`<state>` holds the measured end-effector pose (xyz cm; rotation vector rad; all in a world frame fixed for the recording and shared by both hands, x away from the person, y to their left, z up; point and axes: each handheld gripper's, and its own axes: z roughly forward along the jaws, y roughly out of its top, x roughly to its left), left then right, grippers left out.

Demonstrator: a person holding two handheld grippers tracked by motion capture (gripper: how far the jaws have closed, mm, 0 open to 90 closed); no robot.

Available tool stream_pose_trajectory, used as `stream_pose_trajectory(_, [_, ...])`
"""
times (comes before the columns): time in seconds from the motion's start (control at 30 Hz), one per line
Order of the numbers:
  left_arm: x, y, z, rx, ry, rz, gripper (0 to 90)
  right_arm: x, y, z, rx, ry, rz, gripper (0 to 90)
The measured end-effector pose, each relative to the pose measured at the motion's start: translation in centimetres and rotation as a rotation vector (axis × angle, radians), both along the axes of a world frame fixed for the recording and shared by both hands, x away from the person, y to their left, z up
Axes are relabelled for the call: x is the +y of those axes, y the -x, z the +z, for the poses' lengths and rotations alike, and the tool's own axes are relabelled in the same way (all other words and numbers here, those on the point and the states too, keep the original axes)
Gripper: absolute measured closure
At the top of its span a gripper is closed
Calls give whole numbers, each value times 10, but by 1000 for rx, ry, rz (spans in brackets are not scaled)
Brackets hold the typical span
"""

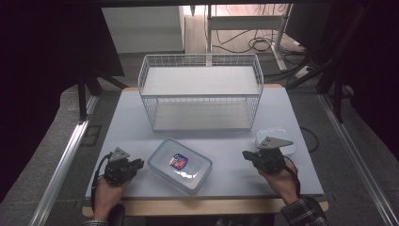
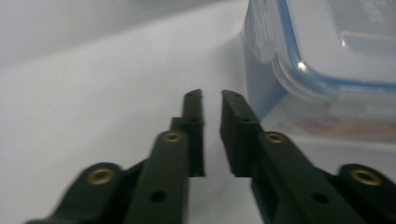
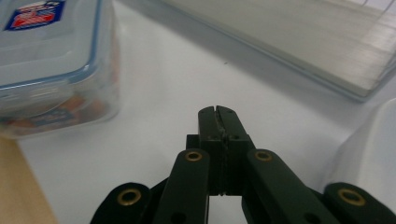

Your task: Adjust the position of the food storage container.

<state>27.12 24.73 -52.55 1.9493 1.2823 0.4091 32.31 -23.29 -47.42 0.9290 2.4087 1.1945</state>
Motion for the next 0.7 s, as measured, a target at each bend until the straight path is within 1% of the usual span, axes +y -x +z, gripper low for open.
stream_pose_trajectory(0.1, [-5,-6,0,1,15,-29,879,5,8,-1,16,-16,22,895])
stream_pose_trajectory(0.17, [-10,-8,0,0,6,-49,893,10,12,-2,27,-22,45,895])
stream_pose_trajectory(0.23, [-14,-8,0,2,7,-71,894,18,16,-3,36,-21,73,895])
stream_pose_trajectory(0.27, [-14,-8,0,2,7,-71,893,18,16,-3,36,-21,73,895])
stream_pose_trajectory(0.3, [-18,-7,1,3,-14,-72,899,27,21,-7,54,-23,107,895])
stream_pose_trajectory(0.33, [-19,-7,1,5,-19,-71,899,32,24,-8,58,-18,122,895])
stream_pose_trajectory(0.37, [-19,-6,1,7,-19,-70,900,35,26,-9,61,-15,133,895])
stream_pose_trajectory(0.4, [-20,-6,1,8,-17,-69,900,41,28,-11,67,-13,154,895])
stream_pose_trajectory(0.43, [-20,-6,1,8,-17,-69,900,41,28,-11,67,-13,154,895])
stream_pose_trajectory(0.47, [-20,-6,1,11,-16,-71,900,44,30,-12,71,-14,170,895])
stream_pose_trajectory(0.5, [-21,-6,1,12,-15,-76,900,51,34,-14,81,0,200,895])
stream_pose_trajectory(0.57, [-24,-5,2,16,-13,-82,900,57,36,-18,93,13,226,895])
stream_pose_trajectory(0.63, [-27,-5,2,19,-11,-92,900,62,38,-20,107,22,245,895])
stream_pose_trajectory(0.7, [-31,-5,2,21,-7,-102,900,64,39,-22,111,30,257,895])
